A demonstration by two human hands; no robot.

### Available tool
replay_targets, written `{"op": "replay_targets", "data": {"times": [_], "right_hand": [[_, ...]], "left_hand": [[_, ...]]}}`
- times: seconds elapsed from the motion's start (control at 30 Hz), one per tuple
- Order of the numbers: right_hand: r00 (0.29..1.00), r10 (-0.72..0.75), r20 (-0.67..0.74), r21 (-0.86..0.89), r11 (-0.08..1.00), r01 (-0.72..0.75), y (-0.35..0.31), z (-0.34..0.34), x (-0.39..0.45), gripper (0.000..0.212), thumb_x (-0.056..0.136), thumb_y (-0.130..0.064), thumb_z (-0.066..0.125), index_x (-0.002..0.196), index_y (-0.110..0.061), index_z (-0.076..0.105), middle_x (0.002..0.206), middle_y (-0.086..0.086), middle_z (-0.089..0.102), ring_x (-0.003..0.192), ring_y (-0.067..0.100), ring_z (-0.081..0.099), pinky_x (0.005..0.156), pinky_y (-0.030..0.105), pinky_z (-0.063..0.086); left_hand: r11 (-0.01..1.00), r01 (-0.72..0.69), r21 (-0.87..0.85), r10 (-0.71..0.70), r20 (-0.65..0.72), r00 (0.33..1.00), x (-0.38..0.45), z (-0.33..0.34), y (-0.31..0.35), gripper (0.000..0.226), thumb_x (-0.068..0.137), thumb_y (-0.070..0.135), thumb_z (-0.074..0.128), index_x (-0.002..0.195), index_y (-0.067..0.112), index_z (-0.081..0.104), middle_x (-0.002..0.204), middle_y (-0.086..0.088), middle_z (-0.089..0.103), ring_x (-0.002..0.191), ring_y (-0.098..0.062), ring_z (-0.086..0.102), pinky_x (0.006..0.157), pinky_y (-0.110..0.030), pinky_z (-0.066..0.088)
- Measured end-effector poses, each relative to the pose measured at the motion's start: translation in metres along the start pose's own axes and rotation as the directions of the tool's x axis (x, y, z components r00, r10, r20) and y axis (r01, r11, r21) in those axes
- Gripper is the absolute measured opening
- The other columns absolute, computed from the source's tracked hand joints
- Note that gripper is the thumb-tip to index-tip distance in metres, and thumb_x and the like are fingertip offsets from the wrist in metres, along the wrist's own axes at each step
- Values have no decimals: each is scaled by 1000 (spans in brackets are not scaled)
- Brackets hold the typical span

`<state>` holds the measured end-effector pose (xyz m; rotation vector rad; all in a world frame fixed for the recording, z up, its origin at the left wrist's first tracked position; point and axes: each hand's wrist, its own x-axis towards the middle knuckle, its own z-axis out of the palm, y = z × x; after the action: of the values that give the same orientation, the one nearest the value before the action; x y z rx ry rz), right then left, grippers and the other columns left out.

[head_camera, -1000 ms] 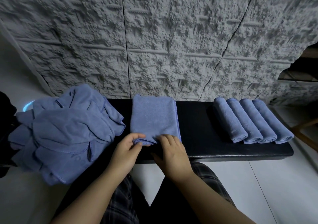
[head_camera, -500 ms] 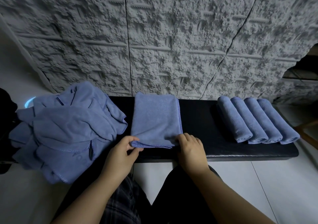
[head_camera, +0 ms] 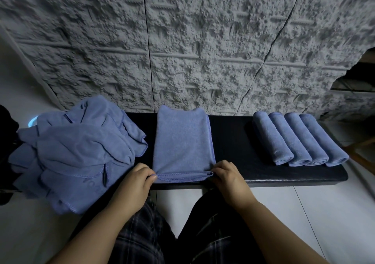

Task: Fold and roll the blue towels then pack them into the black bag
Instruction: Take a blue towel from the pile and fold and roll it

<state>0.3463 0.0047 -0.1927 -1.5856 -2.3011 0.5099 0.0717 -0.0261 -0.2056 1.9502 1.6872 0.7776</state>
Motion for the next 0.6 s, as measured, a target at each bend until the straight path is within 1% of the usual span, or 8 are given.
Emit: {"op": "replay_targets", "data": {"times": [0.1, 0.2, 0.33, 0.4, 0.47, 0.5, 0.57, 0.6], "right_hand": [[993, 121, 5, 98, 988, -121, -3, 2, 0, 23, 95, -25, 55, 95, -6, 68, 93, -7, 45, 90, 13, 38, 79, 16, 26], [975, 220, 32, 103, 969, -223, -5, 6, 1, 27, 97, -29, 49, 96, -6, 64, 93, -6, 43, 90, 13, 36, 78, 21, 28], [960, 278, -18, 56, 959, -277, -10, 11, 2, 29, 98, -31, 46, 95, -5, 60, 95, -1, 46, 92, 20, 42, 83, 28, 34], [957, 289, -29, 35, 957, -288, -12, 15, 2, 26, 97, -31, 47, 94, -7, 57, 99, 3, 50, 94, 22, 45, 84, 28, 35], [955, 282, -93, 52, 959, -278, -15, 15, 2, 17, 94, -26, 54, 86, -11, 51, 94, 6, 52, 87, 23, 45, 78, 31, 36], [954, 247, -169, 35, 969, -245, -15, 15, 2, 16, 90, -21, 59, 82, -13, 48, 89, 7, 52, 80, 24, 44, 72, 32, 36], [953, 124, -276, -85, 985, -153, -16, 13, 1, 19, 77, -16, 64, 77, -15, 45, 79, 5, 50, 71, 23, 42, 60, 32, 35], [963, 43, -268, -150, 985, -86, -16, 13, 0, 21, 70, -11, 65, 76, -16, 46, 78, 3, 48, 70, 21, 40, 58, 31, 34]], "left_hand": [[996, 62, 69, -62, -8, 998, 0, 8, -1, 29, 94, 12, 50, 67, 22, 43, 73, 8, 42, 64, -11, 46, 62, -28, 39], [977, 121, 175, -115, -47, 992, 4, 12, 4, 28, 95, 18, 47, 68, 19, 41, 73, 2, 42, 64, -19, 45, 60, -33, 38], [957, 60, 283, -34, -97, 995, 5, 12, 12, 28, 83, 13, 66, 64, 12, 44, 65, -5, 46, 53, -22, 46, 48, -29, 35], [946, 42, 321, -6, -111, 994, 5, 11, 13, 33, 76, 10, 73, 63, 11, 43, 62, -6, 46, 51, -23, 46, 45, -26, 33], [940, 21, 339, 28, -138, 990, 6, 11, 16, 35, 72, 7, 77, 65, 11, 43, 64, -6, 46, 56, -23, 47, 46, -29, 37], [938, 2, 346, 53, -148, 988, 8, 11, 18, 35, 70, 4, 77, 66, 12, 43, 67, -5, 46, 60, -23, 47, 47, -32, 41], [931, -79, 356, 141, -154, 978, 11, 11, 21, 39, 61, -11, 73, 67, 15, 44, 71, -2, 45, 66, -19, 42, 49, -32, 42], [926, -130, 354, 189, -137, 972, 11, 12, 21, 43, 53, -17, 70, 67, 15, 46, 71, 0, 45, 68, -16, 38, 48, -31, 41]]}}
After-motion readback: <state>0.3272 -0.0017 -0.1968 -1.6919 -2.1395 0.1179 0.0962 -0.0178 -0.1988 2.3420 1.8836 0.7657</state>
